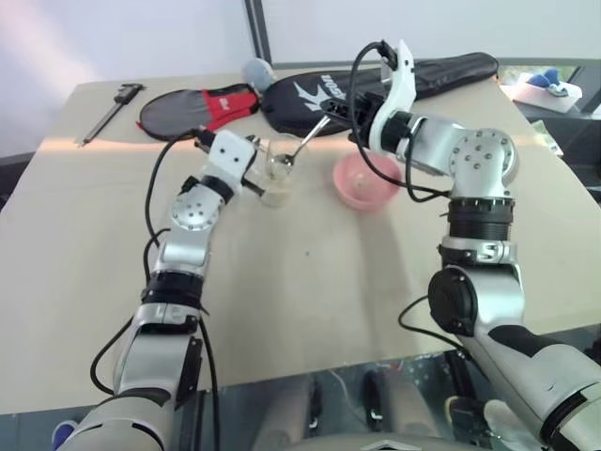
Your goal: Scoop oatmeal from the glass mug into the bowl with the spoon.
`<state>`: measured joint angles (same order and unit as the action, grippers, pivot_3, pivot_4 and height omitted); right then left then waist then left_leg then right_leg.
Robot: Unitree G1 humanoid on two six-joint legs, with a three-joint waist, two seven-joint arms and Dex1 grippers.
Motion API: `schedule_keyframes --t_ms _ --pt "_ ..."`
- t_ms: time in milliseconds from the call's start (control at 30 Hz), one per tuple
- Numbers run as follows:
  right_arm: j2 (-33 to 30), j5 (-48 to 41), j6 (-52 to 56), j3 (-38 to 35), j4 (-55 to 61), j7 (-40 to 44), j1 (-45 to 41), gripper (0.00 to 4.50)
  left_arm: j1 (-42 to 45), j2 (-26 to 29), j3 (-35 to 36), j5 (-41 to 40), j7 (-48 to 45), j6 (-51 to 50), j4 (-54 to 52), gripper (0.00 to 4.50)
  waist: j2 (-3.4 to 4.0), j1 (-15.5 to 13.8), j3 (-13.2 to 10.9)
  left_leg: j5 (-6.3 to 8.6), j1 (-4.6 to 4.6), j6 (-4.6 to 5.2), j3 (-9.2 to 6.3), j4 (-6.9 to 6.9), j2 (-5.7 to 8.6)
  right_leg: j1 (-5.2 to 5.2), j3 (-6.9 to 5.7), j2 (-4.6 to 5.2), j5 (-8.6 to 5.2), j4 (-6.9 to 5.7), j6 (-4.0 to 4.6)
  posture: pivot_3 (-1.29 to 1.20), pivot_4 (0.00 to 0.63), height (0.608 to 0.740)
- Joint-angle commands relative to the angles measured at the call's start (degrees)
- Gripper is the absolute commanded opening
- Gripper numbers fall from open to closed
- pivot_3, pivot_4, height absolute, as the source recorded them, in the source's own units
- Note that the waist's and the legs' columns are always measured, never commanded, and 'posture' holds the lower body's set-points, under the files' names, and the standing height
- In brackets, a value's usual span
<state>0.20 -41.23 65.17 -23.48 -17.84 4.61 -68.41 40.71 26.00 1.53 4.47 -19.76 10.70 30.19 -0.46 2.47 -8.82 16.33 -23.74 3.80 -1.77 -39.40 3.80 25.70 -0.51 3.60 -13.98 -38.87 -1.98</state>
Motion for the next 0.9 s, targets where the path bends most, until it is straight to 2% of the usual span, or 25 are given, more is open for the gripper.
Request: schedule_keyframes --t_ms 33,333,533,900 --pt "-0.4 -3.5 1.1 -3.1 -0.2 -1.7 -2.7 0.00 2.9 -0.2 -0.2 0.4 0.8 1.2 0.2 0.09 0.00 0.0 0.0 0.00 0.00 0.00 0.00 0.00 0.00 0.00 0.00 0.00 0.00 0.00 0.00 0.00 0.150 0.740" --pt "-4.2 -6.2 2.1 -8.9 -3.2 -6.1 -3.1 0.00 6.1 -2.5 -1.2 1.4 2.3 -0.1 4.8 0.09 0.00 -0.1 0.0 0.00 -0.02 0.00 0.00 0.00 0.00 0.00 0.00 0.02 0.00 -0.02 0.00 0.00 0.150 0.740" --pt "-8.6 -6.1 1.0 -9.7 -4.9 -6.4 -2.5 0.00 8.0 -3.8 -2.4 1.9 2.3 0.1 7.3 0.09 -0.01 0.0 0.0 0.00 -0.02 0.01 0.01 0.00 0.01 -0.01 0.02 0.02 0.00 -0.04 0.00 0.00 0.150 0.740" --pt "-12.8 -7.6 -0.5 -11.1 -7.0 -7.1 -1.4 0.00 12.3 -6.9 -4.3 3.4 3.1 0.2 12.1 0.09 -0.01 -0.2 0.0 -0.01 -0.03 0.02 0.04 -0.02 0.01 -0.02 0.04 0.05 0.00 -0.05 0.00 0.00 0.150 0.740"
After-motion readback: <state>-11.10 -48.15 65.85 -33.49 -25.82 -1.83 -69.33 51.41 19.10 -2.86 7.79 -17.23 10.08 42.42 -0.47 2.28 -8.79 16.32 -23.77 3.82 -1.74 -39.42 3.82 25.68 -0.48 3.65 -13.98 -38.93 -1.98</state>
